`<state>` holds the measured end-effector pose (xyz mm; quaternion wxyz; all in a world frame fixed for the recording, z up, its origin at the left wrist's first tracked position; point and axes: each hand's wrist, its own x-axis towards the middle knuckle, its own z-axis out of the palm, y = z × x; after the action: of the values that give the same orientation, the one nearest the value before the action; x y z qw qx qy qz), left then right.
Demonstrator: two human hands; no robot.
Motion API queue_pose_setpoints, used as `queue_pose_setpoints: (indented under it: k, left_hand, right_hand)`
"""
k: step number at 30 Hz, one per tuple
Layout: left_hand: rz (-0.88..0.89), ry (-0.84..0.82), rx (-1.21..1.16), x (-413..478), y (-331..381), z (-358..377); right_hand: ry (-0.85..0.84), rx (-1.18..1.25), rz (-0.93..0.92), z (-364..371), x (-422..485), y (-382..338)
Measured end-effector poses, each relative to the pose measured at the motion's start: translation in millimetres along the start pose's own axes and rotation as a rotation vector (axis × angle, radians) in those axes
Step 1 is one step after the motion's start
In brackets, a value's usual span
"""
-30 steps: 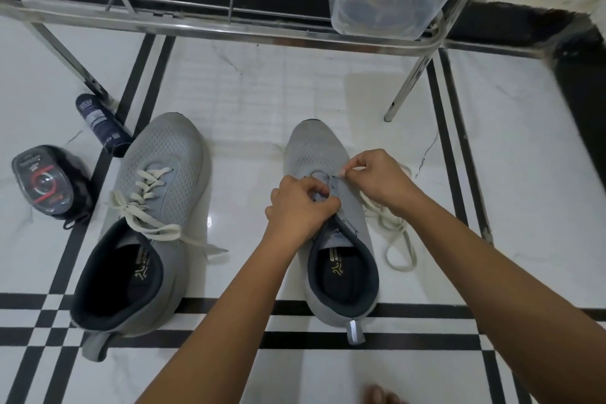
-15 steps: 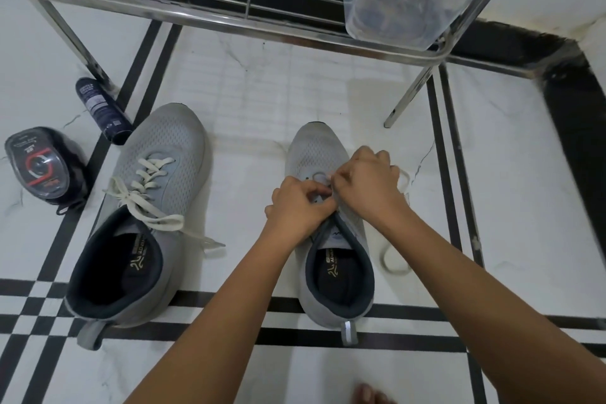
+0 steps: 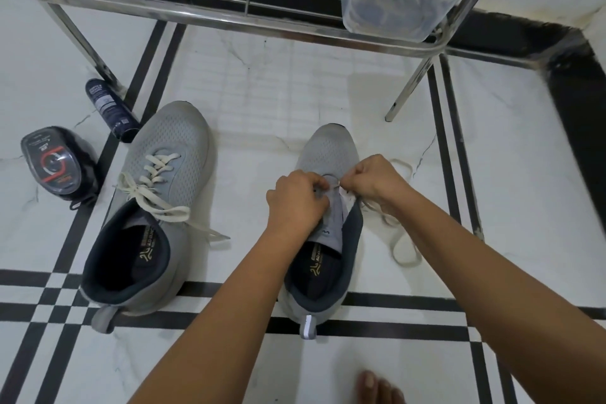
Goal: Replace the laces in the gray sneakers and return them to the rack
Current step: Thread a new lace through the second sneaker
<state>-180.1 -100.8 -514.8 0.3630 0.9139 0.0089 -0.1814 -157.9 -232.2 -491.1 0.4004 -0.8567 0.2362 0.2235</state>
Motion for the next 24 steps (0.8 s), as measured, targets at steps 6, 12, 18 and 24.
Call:
queue_pose_setpoints:
  k: [6, 12, 18, 24]
  left_hand:
    - [0.225, 0.133, 0.292, 3.7, 9.6, 5.8]
    - [0.306, 0.136, 0.315, 8.5, 10.1, 9.6]
    - [-0.043, 0.52, -0.213, 9.5, -22.5, -37.6]
    - [0.163, 0.211, 0.112, 11.6, -2.8, -23.8]
  right_hand:
    - [0.004, 0.114, 0.004, -2.6, -4.7, 9.5]
    - [0.001, 0.171, 0.019, -5.3, -9.0, 13.0]
    - [0.078, 0.199, 0.035, -12.7, -10.3, 18.0]
    - [0.127, 0.198, -0.012, -4.8, -13.6, 12.1]
